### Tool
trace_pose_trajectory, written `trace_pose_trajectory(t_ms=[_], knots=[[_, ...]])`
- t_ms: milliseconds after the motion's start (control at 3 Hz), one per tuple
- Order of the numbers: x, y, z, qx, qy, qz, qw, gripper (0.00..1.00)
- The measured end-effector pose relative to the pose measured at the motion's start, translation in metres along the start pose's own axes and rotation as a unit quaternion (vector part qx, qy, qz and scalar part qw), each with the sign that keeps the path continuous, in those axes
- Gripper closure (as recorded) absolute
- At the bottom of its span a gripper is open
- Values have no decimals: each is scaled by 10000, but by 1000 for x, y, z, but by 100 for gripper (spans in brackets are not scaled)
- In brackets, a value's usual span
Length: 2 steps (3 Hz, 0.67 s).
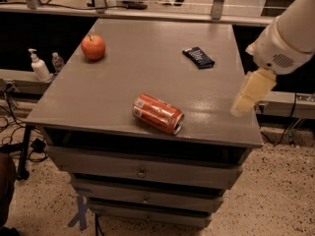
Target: Move rxbar blueberry near coke can
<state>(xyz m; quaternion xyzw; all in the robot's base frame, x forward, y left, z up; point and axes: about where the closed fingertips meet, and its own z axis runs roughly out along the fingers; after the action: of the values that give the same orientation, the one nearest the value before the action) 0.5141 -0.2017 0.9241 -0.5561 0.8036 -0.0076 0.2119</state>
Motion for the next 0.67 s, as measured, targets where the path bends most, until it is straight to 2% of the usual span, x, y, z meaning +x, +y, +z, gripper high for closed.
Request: trace_pose_trajectory(t_ms=[333,667], knots=[[-16,-37,31,241,-138,172,9995,0],[-29,-78,55,441,-277,557,9971,0]])
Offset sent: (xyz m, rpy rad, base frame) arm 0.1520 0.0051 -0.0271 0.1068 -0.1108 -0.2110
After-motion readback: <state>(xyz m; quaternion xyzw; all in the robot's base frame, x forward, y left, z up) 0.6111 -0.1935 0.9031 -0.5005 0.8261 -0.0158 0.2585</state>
